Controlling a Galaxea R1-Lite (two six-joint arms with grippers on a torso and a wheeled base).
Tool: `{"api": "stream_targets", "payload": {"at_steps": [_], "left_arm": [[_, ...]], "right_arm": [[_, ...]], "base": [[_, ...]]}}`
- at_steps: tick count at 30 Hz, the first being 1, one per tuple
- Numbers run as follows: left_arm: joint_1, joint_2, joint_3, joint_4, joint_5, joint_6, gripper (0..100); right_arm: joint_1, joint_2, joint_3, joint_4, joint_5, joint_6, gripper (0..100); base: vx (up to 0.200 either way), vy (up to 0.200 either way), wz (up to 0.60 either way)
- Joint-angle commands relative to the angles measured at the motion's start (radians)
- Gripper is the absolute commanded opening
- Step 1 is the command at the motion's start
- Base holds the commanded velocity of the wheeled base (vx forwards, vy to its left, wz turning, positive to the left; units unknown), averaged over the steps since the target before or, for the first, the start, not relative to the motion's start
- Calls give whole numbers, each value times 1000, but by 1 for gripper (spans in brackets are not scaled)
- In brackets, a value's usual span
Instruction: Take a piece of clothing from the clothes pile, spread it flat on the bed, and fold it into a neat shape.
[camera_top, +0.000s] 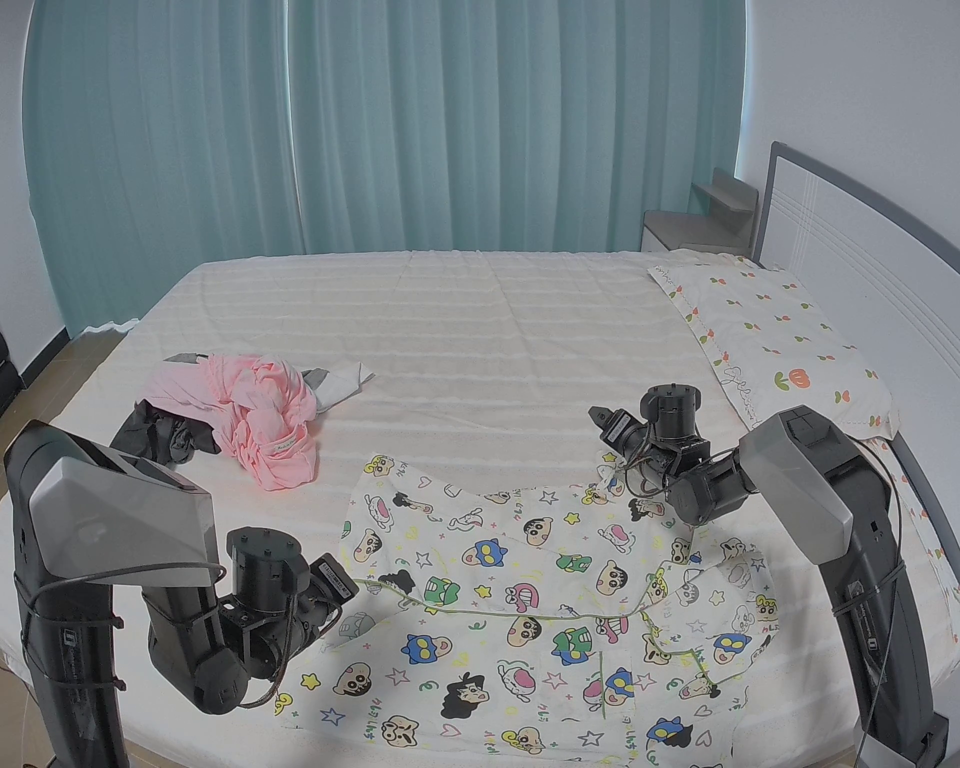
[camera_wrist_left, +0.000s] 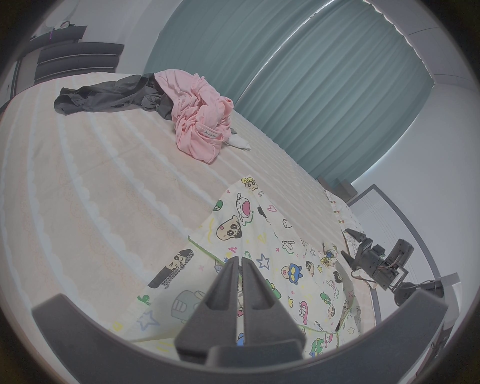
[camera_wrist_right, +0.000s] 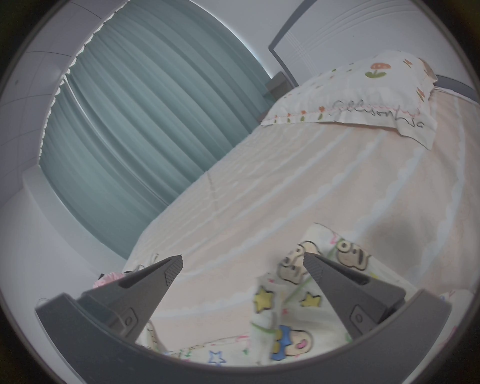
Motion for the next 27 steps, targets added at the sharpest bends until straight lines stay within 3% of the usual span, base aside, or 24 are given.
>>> {"api": "stream_targets", "payload": {"at_steps": [1,27], "left_arm": [[0,1,0,-1,1,0,0],[0,18,-4,-1,8,0,0]], "right_arm": [[17,36,3,5,-1,0,100],[170,80,-59,-147,-24,-3,100]], "base": [[0,0,0],[0,0,0]]}}
